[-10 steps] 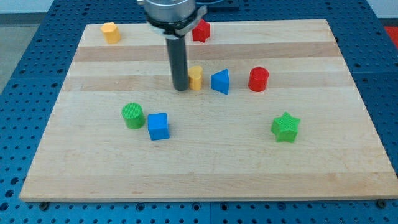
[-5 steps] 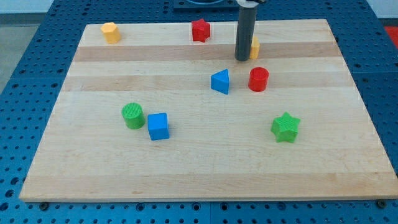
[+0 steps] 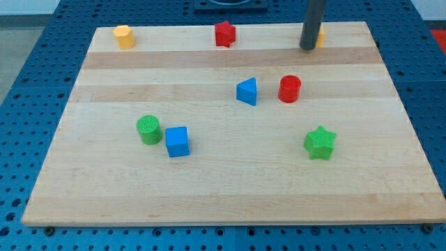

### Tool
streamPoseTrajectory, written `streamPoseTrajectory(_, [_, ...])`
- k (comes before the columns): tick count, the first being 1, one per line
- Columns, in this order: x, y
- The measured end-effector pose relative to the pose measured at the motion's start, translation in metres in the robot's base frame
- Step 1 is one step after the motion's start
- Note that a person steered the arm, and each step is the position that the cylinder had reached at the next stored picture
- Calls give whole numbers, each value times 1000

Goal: Slide the heart to the top right of the board

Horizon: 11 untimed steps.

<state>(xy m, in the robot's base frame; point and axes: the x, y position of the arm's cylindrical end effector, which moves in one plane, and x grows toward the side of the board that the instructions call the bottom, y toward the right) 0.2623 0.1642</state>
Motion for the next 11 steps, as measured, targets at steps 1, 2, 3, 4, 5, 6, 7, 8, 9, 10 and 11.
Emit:
streamPoseTrajectory(1, [-2,12])
streamPoseTrajectory(2, [-2,12])
streamPoseTrajectory(3, [-2,2])
streamPoseTrajectory(4, [-5,-21])
streamPoseTrajectory(5, [-19,-30])
streamPoseTrajectory(6, [-35,-30])
streamPoseTrajectory(7, [-36,-25])
streamPoseTrajectory(8, [-36,-9])
streamPoseTrajectory(9, [-36,3])
streamPoseTrajectory(10, [-36,7])
streamPoseTrajectory(11, [-27,6])
